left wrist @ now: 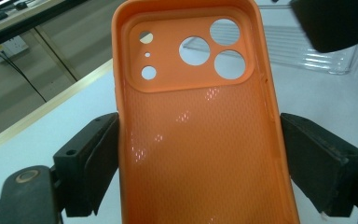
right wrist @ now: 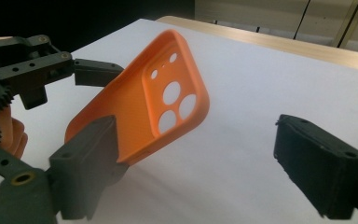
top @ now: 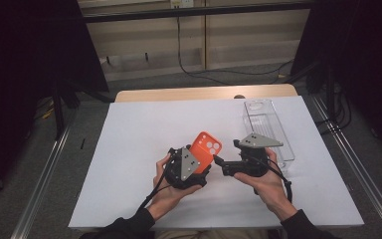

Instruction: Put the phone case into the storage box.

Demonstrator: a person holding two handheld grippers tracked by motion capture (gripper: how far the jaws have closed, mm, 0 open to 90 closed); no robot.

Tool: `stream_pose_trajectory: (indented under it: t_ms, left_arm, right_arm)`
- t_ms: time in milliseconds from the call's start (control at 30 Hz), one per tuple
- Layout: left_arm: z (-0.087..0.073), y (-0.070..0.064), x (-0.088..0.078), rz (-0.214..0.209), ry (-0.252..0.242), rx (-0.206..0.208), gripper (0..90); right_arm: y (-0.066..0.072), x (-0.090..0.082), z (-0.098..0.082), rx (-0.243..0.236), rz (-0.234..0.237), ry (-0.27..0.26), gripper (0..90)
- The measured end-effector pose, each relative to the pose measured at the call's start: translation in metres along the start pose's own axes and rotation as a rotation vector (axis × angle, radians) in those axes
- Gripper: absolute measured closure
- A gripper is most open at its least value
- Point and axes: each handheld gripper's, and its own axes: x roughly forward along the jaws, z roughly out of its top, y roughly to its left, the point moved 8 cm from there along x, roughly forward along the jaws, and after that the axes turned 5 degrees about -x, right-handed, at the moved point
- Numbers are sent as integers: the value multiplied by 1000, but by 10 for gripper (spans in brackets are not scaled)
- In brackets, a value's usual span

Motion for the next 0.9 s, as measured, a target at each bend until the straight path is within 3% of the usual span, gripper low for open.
stream_pose_trajectory:
  t_ms: [267,433,900]
  left_arm:
    - [4,4,-3,29,-34,-7,154]
    - [3,1,-3,27,-36,10,154]
    - [0,-6,-1,16,-30,27,154]
  right_arm:
    - [1,3,5,17,15,17,217]
    - [5,4,9,58,35,44,325]
    - [0,3,6,172,73,133,524]
